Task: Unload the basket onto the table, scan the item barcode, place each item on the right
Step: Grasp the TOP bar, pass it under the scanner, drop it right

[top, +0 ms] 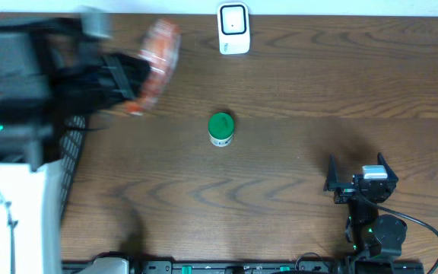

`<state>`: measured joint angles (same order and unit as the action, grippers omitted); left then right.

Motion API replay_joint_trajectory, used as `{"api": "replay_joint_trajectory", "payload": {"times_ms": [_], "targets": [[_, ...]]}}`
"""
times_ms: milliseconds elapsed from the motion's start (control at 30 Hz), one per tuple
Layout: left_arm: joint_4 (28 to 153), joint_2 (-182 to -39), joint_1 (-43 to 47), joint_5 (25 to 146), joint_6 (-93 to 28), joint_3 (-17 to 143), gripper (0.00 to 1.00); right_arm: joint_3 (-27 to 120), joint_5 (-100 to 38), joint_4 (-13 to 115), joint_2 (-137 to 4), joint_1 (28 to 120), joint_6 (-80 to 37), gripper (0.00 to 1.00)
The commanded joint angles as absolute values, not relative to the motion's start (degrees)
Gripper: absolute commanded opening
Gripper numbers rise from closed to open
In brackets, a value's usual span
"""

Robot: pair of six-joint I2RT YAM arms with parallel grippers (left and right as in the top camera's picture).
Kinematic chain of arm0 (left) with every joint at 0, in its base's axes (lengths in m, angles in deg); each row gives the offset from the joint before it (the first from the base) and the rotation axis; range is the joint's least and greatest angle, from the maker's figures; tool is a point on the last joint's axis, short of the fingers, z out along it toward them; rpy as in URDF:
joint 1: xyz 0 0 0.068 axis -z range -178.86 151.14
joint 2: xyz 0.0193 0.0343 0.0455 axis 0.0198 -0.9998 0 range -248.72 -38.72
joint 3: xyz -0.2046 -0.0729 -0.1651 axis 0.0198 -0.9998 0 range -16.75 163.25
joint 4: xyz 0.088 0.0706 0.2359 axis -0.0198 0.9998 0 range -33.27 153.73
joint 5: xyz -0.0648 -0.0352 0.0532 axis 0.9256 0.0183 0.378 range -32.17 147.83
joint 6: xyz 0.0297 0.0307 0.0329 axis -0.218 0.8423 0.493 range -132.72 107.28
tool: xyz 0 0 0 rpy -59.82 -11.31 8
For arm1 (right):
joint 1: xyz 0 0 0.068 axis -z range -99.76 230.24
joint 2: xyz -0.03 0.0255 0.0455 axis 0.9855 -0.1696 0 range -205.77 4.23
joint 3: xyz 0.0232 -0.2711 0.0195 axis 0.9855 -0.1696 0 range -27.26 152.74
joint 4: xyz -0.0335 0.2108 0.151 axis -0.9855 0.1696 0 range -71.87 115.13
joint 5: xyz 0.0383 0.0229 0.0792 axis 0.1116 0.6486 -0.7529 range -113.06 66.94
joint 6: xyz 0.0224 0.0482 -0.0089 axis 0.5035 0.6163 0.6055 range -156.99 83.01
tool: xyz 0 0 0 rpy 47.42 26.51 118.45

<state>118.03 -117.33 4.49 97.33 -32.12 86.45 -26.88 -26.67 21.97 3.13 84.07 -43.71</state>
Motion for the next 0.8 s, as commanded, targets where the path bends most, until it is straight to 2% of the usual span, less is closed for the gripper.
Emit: {"api": "replay_joint_trajectory", "payload": {"times_ms": [0,167,367,600,767], "targets": [[116.57,-122.27,16.66,92.2,-28.78,83.32,0.07,-26.94,-26.54,22.18,3.2,83.57,-44.35,0.99],[111.54,-132.76,30.81,88.61,-25.63,81.7,0.07,-26.94,-26.54,22.18,3.2,83.55,-44.35,0.99],[108.74,-146.29,38.39,90.69,-30.61,81.7,0.07,-26.94,-26.54,22.18,3.2,83.55,-44.35,0.99],[100.13,-159.27,37.63,123.41,-36.38,81.7,0.07,-26.94,-26.54,22.18,3.2,83.55,-44.35,0.99],[93.22,-162.38,36.36,132.35,-48.95,81.7,0.07,-26.94,-26.54,22.18,3.2,83.57,-44.35,0.99]]}}
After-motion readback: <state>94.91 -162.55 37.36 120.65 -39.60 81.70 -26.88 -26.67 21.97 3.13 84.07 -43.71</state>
